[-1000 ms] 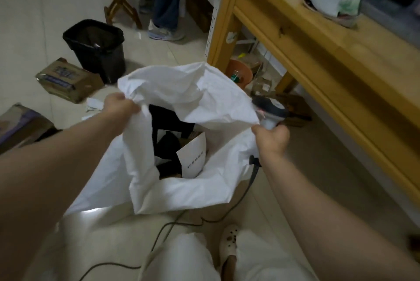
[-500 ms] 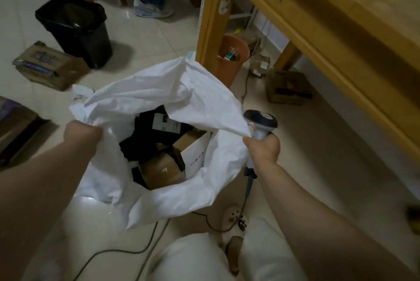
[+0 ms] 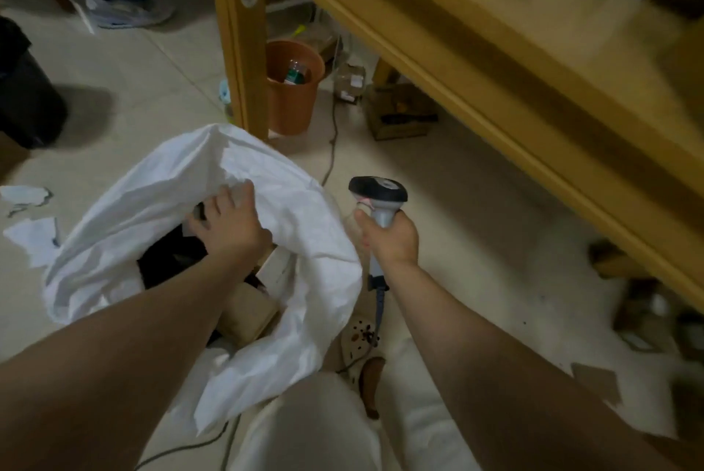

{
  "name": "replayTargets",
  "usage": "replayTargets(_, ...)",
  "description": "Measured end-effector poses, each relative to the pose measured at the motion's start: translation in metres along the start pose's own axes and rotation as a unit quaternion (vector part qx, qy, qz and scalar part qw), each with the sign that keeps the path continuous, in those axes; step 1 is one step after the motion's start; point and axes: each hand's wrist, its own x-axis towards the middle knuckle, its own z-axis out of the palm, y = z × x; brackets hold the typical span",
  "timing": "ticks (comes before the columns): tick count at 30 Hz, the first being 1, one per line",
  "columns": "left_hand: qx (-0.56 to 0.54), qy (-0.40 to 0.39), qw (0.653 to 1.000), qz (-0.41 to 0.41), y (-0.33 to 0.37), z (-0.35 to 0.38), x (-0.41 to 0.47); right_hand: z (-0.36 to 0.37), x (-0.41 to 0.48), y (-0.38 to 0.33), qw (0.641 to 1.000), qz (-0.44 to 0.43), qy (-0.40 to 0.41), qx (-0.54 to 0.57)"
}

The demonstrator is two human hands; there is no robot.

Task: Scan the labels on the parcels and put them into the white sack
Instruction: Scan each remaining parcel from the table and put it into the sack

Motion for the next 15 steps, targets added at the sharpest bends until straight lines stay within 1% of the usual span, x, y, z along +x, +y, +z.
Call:
replayTargets(3,0.025,0.002,0.993,0.114,0.045,-0.010,-0.031,-0.023,-0.022,-0.009,0.999,-0.010,-0.002,0.032)
replayTargets(7,0.049,0.025,0.973,0.224,0.081,-0.038,-0.077,-0.062,-0.056,-0.022,0.994,-0.005,0.006,0.110)
replayTargets(11,0.061,0.066,0.951,0.296,0.102,-0.072,-0.122,-0.107,-0.096,-0.039,0.985,-0.001,-0.003,0.173)
replayTargets(15,0.054,0.115,0.936,0.328,0.121,-0.106,-0.165,-0.150,-0.139,-0.059,0.966,-0.004,-0.019,0.259)
